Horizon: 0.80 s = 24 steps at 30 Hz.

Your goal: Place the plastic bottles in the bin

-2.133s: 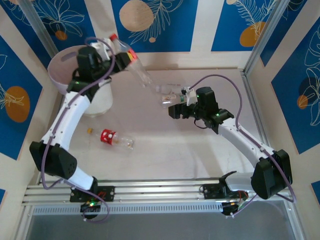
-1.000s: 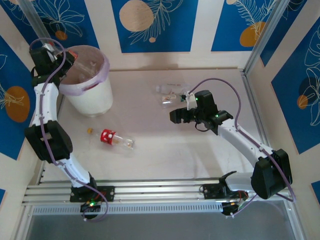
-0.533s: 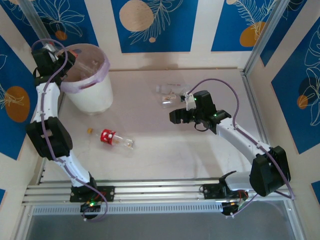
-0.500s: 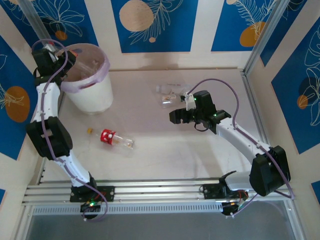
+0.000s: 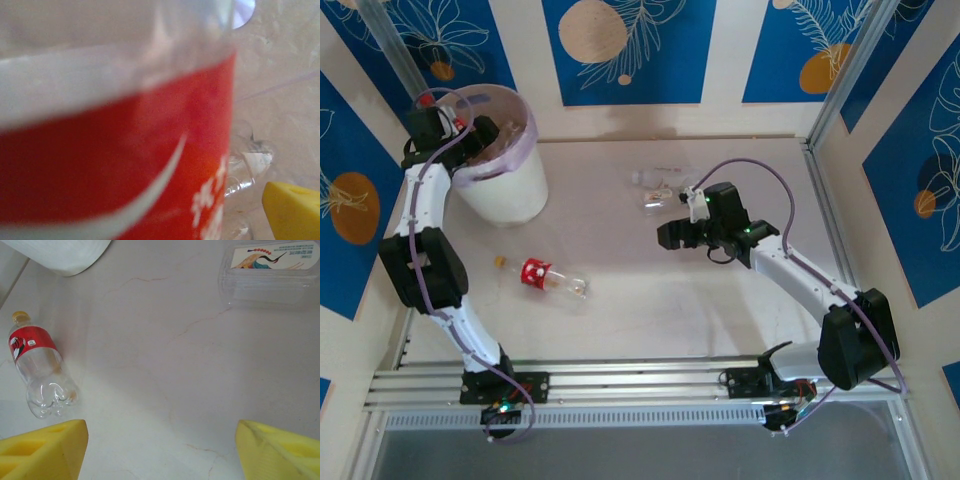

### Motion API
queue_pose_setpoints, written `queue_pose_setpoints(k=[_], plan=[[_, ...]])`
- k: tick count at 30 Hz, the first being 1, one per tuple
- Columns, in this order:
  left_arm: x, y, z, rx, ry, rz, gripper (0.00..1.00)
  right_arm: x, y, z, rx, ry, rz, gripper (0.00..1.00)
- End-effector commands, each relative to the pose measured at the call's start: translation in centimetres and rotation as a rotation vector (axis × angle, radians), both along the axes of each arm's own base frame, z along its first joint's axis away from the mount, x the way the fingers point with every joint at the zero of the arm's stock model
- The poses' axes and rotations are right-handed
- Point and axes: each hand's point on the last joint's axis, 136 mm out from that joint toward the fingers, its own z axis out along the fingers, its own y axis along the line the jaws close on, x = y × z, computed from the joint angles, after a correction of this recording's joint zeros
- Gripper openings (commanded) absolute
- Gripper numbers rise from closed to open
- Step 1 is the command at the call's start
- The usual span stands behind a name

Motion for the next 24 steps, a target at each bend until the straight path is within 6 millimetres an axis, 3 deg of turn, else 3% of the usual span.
queue_pose_setpoints(k=[1,8,12,15,19,20,24], plan=[[-0.9,0.1,-1.1,0.021,0.078,-0.021,1.00,-0.2,0.4,-0.4,-0.016,-0.001,0.025,0.78],[-0.6,0.2,3.3,0.068,0.025,-0.046,1.00,-0.6,1.6,0.4,-0.031,-0.022,0.073,0.78],[-0.6,-0.1,6.0,0.081,-0.013,-0.063,1.00,-1.6,3.7,0.3,-0.085,-0.055,0.164,0.79],[-1.1,-0.2,7.8,0.102,-0.039,-0.070,1.00,-2.5,6.4,-0.1,-0.144,-0.110,0.271,0.80],[-2.3,-0.3,9.4,0.144,-0.054,-0.072,1.00,-4.4,11.5,-0.6,-0.205,-0.186,0.458,0.82],[-2.9,-0.3,10.0,0.161,-0.058,-0.070,1.00,-4.9,12.8,-0.9,-0.224,-0.203,0.509,0.86],[-5.5,-0.6,11.6,0.203,-0.091,-0.062,1.00,-6.3,17.8,-2.6,-0.277,-0.251,0.667,0.89]])
